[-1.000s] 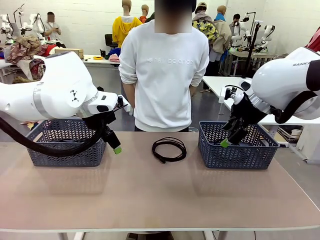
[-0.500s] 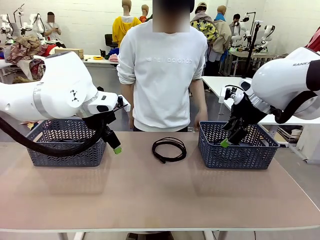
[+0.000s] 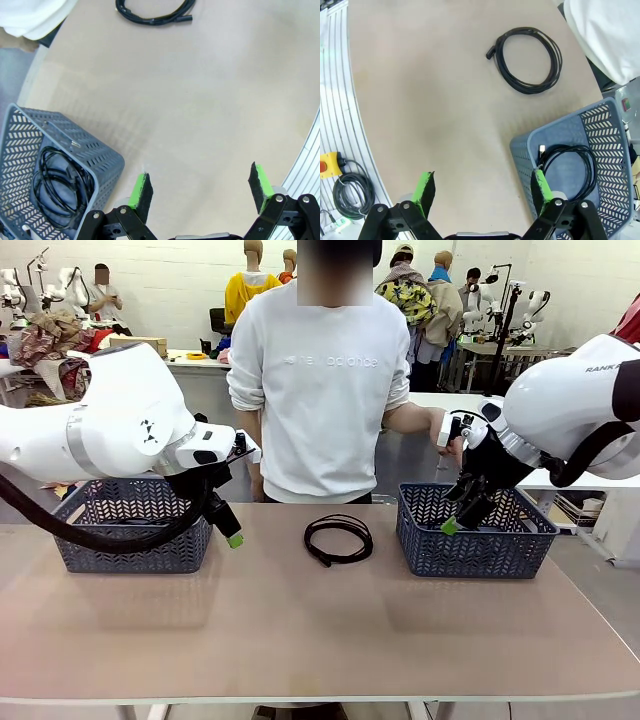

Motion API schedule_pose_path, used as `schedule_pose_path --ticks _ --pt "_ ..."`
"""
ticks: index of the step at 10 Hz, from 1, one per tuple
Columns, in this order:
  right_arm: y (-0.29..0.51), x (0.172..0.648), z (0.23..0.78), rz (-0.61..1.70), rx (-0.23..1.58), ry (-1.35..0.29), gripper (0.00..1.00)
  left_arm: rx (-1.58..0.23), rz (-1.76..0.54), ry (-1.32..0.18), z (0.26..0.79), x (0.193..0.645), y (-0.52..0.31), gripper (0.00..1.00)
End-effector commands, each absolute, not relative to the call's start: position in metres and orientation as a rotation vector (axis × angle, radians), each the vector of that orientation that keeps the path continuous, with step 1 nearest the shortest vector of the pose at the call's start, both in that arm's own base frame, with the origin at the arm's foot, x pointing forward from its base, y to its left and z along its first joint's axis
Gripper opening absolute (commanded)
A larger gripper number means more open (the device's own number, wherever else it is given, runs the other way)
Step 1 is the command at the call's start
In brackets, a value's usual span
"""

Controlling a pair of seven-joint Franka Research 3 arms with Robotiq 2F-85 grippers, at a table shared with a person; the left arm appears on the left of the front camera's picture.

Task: Organize the cables according to human instructions.
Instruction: Pick up a bundle of cables and place it in the basket indicated by the human.

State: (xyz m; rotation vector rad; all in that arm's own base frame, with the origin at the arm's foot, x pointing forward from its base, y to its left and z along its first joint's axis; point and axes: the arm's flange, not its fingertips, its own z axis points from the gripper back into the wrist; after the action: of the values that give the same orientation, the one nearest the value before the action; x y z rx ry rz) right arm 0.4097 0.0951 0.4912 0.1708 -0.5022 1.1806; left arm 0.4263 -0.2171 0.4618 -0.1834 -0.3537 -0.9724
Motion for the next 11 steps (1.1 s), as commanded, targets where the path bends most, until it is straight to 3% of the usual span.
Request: schedule_pose_path --ticks 1,11 --pt "0.0954 0.4113 0.4937 1.176 0.168 -0.504 1.00 -0.181 -0.964 -0.355 0.4624 0.4262 -0.2151 1.00" --pt "0.0951 0.4097 0.4912 1.181 0.171 -0.502 1.00 -0.181 -0.964 -0.355 0.4624 0.4262 -0.2151 1.00"
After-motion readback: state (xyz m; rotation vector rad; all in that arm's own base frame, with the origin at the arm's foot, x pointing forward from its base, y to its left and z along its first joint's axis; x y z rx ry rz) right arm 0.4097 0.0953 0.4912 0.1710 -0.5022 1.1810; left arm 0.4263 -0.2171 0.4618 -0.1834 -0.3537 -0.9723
